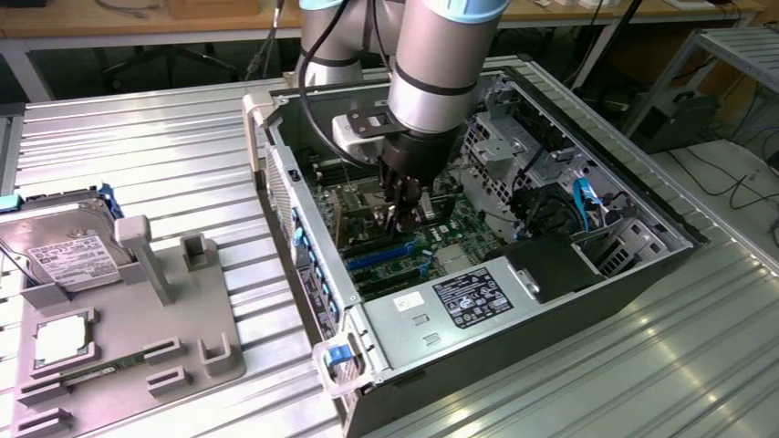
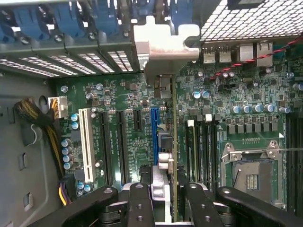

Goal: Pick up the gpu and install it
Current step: 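Insert the gpu into the slot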

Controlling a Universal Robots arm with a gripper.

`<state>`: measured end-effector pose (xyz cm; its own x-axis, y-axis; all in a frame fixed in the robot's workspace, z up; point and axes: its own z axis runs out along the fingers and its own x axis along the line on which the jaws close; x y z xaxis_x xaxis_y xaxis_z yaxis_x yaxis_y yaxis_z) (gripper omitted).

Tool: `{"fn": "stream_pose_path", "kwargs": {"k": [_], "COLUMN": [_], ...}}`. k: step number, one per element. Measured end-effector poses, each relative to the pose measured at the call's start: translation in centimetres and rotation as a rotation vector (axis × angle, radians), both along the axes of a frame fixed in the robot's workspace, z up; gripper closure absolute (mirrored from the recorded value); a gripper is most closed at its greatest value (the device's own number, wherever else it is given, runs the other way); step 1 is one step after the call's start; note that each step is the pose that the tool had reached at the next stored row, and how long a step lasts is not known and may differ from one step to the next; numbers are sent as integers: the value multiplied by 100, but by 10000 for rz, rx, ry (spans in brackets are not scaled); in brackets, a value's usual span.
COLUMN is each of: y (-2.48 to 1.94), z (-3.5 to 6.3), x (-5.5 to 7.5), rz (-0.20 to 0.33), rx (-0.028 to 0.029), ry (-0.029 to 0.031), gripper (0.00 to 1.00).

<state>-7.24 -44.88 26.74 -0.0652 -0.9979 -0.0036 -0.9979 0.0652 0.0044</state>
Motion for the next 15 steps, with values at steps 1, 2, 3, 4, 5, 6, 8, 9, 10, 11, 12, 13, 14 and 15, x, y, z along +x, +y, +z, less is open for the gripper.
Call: {"fn": "stream_pose_path", "kwargs": {"k": [1, 2, 3, 4, 5, 6, 8, 9, 10, 11, 12, 13, 14, 15], "y": [0, 0, 0, 0, -3, -39, -59, -59, -59, -60, -59, -60, -69, -83], "z": [-5, -9, -16, -22, -31, -34, -39, -45, -52, -61, -70, -79, -86, -92], "x": [-6, -13, -20, -27, -34, -35, -35, -37, -51, -70, -78, -79, -80, -80], "rz": [2, 26, 56, 77, 85, 85, 84, 82, 83, 84, 84, 84, 85, 85], "rx": [4, 20, 41, 56, 59, 60, 60, 62, 61, 60, 61, 60, 58, 59], "ry": [1, 1, 1, -1, 0, 0, 1, -1, 0, 0, 0, 0, 1, 1], "gripper": [70, 70, 70, 70, 70, 70, 70, 70, 70, 70, 70, 70, 70, 70]}}
